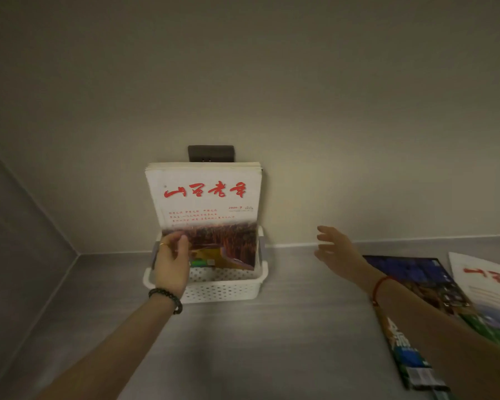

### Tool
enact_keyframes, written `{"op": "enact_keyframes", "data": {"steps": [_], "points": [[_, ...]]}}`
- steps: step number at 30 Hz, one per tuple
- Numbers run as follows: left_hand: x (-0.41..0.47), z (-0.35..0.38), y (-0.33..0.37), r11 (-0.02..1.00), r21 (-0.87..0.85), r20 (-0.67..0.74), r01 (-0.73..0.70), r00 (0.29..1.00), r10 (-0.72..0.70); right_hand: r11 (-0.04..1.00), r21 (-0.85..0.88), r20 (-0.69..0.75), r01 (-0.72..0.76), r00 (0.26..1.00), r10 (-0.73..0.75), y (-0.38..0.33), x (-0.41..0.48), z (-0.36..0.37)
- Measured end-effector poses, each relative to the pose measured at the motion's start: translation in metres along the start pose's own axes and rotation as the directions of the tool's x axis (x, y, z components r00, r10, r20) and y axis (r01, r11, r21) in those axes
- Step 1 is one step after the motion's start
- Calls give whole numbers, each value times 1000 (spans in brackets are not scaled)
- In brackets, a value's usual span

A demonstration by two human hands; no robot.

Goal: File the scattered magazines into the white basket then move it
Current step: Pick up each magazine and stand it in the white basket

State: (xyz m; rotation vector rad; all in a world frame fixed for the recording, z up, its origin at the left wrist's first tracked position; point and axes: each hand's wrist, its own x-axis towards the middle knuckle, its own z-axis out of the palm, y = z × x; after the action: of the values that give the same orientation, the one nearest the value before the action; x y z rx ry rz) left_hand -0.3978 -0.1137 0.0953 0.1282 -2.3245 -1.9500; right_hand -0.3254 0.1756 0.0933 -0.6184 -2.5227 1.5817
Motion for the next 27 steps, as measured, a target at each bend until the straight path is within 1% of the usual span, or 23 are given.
{"op": "enact_keyframes", "data": {"steps": [2, 4, 5, 7, 9, 11, 13, 15, 17, 19, 20, 22, 24, 26, 27], "points": [[-26, 24, 3, 999, -47, 157, 3, 988, 4, 997, 38, -27, -69, 997, 70, 32, -16, -32], [-53, 55, 5, 998, -43, 316, 39, 948, -23, 988, 57, -27, -143, 989, 144, 63, -33, -68], [-67, 72, 4, 995, -52, 383, 80, 922, -54, 984, 41, -33, -172, 984, 173, 76, -42, -86], [-94, 107, 1, 984, -57, 479, 166, 870, -119, 977, 9, -65, -213, 975, 213, 101, -60, -119], [-118, 142, -3, 971, -15, 545, 239, 816, -193, 973, -26, -108, -228, 969, 224, 124, -76, -151], [-140, 176, -8, 948, 30, 586, 318, 762, -274, 967, -136, -107, -216, 973, 203, 141, -89, -178], [-162, 205, -15, 925, 77, 608, 373, 717, -340, 951, -226, -67, -209, 978, 199, 154, -99, -200], [-182, 231, -19, 908, 99, 612, 408, 694, -378, 939, -274, -46, -207, 978, 202, 169, -108, -215], [-199, 252, -22, 900, 98, 609, 425, 690, -392, 935, -241, -48, -259, 966, 255, 186, -114, -226], [-213, 269, -21, 872, 45, 647, 488, 651, -397, 921, -190, -63, -340, 941, 334, 198, -116, -234], [-219, 276, -22, 833, -7, 680, 553, 614, -401, 920, -168, -61, -354, 935, 349, 202, -114, -237], [-228, 287, -21, 724, -109, 722, 681, 555, -414, 920, -94, -75, -381, 924, 375, 204, -108, -240], [-231, 294, -21, 671, -144, 719, 728, 542, -434, 905, -24, -78, -425, 903, 422, 206, -100, -242], [-230, 295, -19, 672, -123, 699, 731, 544, -464, 893, 0, -64, -450, 891, 449, 208, -95, -245], [-229, 295, -19, 676, -108, 689, 729, 545, -478, 886, 44, -61, -462, 884, 464, 209, -94, -246]]}}
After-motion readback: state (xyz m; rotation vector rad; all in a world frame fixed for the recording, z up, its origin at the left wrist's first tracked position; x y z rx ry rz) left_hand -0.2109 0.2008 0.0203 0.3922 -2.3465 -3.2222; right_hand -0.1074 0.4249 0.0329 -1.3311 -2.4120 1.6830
